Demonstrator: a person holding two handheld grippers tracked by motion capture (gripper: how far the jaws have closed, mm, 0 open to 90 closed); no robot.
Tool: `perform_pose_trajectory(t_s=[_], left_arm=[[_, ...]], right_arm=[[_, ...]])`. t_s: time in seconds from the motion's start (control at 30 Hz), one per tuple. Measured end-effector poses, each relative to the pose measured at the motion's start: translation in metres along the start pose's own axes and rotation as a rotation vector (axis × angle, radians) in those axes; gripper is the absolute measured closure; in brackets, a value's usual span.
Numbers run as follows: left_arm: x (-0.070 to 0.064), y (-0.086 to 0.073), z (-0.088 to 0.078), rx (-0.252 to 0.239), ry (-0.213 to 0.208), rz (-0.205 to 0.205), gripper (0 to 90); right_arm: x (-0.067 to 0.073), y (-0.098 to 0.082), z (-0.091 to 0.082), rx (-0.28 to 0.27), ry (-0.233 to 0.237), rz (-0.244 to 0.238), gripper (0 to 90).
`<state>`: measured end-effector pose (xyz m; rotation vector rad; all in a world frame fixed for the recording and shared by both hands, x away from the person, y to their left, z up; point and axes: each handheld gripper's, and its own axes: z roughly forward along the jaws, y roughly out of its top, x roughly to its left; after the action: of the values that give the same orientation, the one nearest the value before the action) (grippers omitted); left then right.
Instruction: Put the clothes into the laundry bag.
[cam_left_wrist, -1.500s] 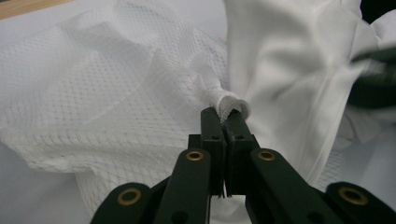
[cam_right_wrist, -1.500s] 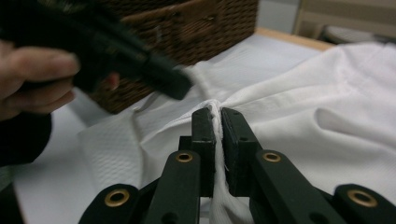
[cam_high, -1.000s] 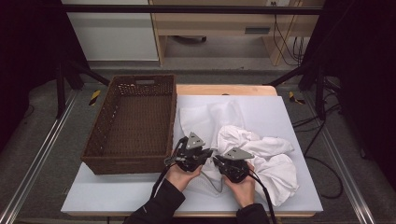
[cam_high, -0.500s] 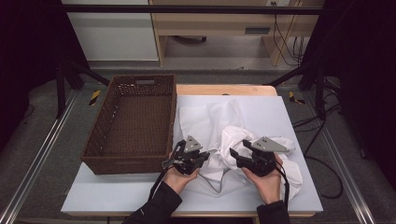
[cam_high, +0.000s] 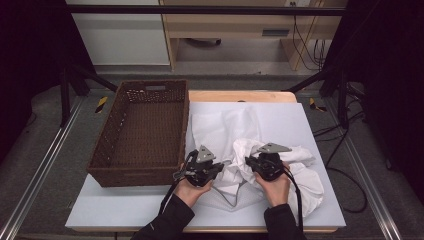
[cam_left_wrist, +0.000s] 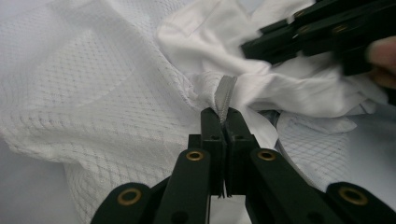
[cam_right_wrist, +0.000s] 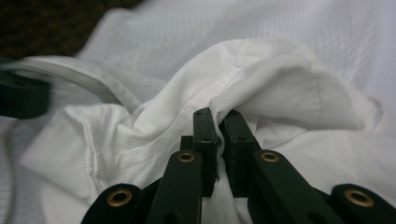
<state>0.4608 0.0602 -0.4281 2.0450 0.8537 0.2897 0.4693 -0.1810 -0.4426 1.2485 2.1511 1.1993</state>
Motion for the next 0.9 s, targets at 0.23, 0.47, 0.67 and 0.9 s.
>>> perform_pose_trajectory(t_s=[0.23, 0.47, 0.67, 0.9], left_arm=[[0.001, 0.014, -0.008, -0.01, 0.013, -0.025, 88.5], [-0.011, 0.03, -0.014, -0.044, 0.004, -0.007, 88.5], [-0.016, 0.025, -0.017, -0.048, -0.028, 0.011, 88.5], [-0.01, 0.006, -0.008, -0.026, -0.04, -0.01, 88.5]], right_arm=[[0.026, -0.023, -0.052, -0.184, 0.188, -0.143, 85.5], [0.046, -0.039, -0.022, -0.062, 0.225, -0.174, 85.7], [0.042, -0.026, 0.018, -0.003, 0.05, -0.084, 84.1], [0.041, -0.024, 0.026, 0.04, 0.069, -0.086, 68.1]])
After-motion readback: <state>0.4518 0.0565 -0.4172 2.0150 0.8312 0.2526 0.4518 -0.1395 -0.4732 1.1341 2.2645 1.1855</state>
